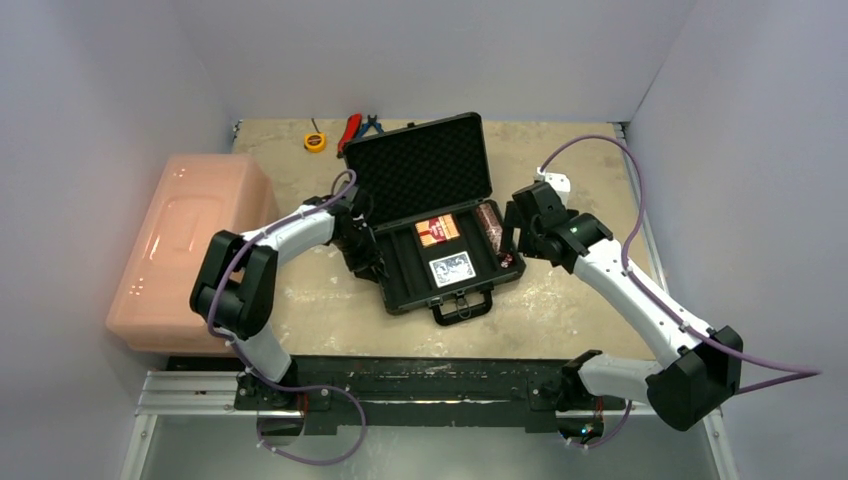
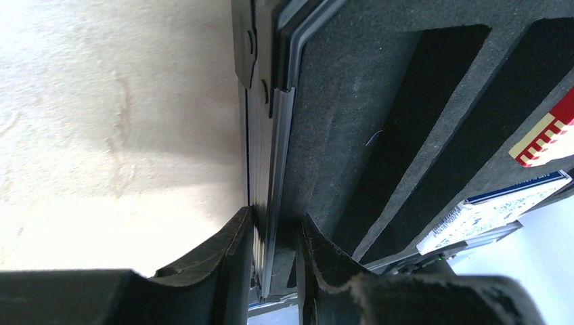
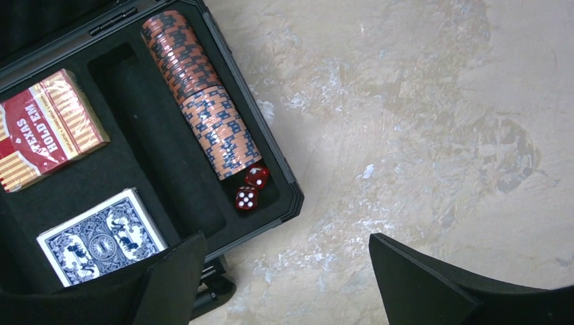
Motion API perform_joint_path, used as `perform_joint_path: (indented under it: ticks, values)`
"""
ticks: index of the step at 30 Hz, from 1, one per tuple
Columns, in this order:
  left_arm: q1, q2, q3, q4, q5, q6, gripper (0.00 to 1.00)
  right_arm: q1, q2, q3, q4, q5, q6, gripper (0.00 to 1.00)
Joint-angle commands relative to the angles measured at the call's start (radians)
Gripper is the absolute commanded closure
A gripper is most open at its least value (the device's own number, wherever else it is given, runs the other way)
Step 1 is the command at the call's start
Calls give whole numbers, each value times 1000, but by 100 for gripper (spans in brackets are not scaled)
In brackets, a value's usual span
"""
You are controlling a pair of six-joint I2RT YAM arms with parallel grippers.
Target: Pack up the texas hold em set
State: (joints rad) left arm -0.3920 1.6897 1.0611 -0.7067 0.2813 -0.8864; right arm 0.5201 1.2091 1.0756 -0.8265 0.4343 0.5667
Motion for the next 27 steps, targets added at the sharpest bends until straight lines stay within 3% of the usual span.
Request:
perform_joint_path:
  ticks: [1,9,19,27]
  values:
    - [-17,53,92,206,102,-78,78,-15,-25,-1,-6,1,32,6]
    - [-18,39,102,176,96,-8,74,-20,-45,1,-6,7,37,6]
    - [-18,-85,88,140,83,131,40,-19,-71,24,-5,32,33,6]
    - [-18,-281,38,133,21,241,34,-19,-103,33,-11,55,39,6]
